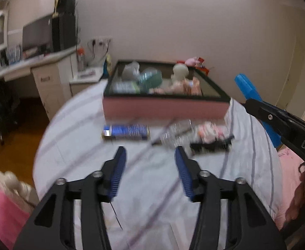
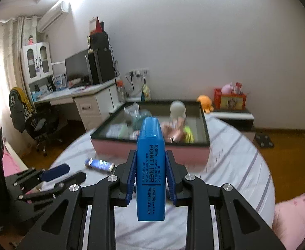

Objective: Organize rigid objects
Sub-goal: 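Carry the charger and highlighter over the pink box with both tools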

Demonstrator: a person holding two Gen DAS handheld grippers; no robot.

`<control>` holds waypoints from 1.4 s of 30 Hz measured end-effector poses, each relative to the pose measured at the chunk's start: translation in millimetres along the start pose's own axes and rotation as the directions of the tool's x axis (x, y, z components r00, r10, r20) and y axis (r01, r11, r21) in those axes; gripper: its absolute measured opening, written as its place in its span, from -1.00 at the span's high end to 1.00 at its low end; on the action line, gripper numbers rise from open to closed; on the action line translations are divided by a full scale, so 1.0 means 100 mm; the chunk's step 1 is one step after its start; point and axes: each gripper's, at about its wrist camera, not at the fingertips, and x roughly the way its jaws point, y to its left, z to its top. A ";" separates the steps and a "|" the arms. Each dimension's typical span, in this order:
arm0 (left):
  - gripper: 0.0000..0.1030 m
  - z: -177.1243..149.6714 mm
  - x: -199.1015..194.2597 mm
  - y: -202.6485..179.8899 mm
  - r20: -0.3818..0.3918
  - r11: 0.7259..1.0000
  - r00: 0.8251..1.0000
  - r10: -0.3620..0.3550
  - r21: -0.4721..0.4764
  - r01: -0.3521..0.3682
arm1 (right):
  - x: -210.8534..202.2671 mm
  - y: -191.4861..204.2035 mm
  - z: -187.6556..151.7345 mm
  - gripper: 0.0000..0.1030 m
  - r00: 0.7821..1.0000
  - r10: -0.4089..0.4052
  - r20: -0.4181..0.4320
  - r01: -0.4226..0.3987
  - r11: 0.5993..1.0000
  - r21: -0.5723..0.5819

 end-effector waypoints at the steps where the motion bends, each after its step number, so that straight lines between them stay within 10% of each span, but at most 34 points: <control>1: -0.33 -0.06 -0.02 -0.03 -0.007 1.000 1.000 -0.020 -0.006 0.020 | 0.00 0.00 -0.02 0.48 1.000 0.002 -0.007 -0.002 1.000 0.001; 11: -0.48 -0.54 -0.11 -0.42 -0.086 0.998 0.996 0.014 0.069 -0.008 | -0.14 -0.09 -0.20 0.48 1.000 0.003 -0.031 -0.003 1.000 0.009; 15: 0.03 -0.63 -0.05 -0.42 -0.095 0.997 0.995 -0.008 0.077 0.016 | -0.19 -0.10 -0.23 0.48 0.999 0.012 -0.037 -0.012 1.000 0.011; 28: 0.21 0.08 -0.33 -0.26 0.085 0.997 0.996 -0.003 0.082 -0.004 | -0.30 -0.08 -0.04 0.48 1.000 0.009 0.017 -0.009 1.000 -0.003; 42: 0.21 -0.25 0.13 -0.12 -0.070 0.998 0.997 -0.017 0.051 0.021 | -0.14 -0.07 -0.16 0.47 0.999 0.030 -0.033 -0.030 1.000 0.002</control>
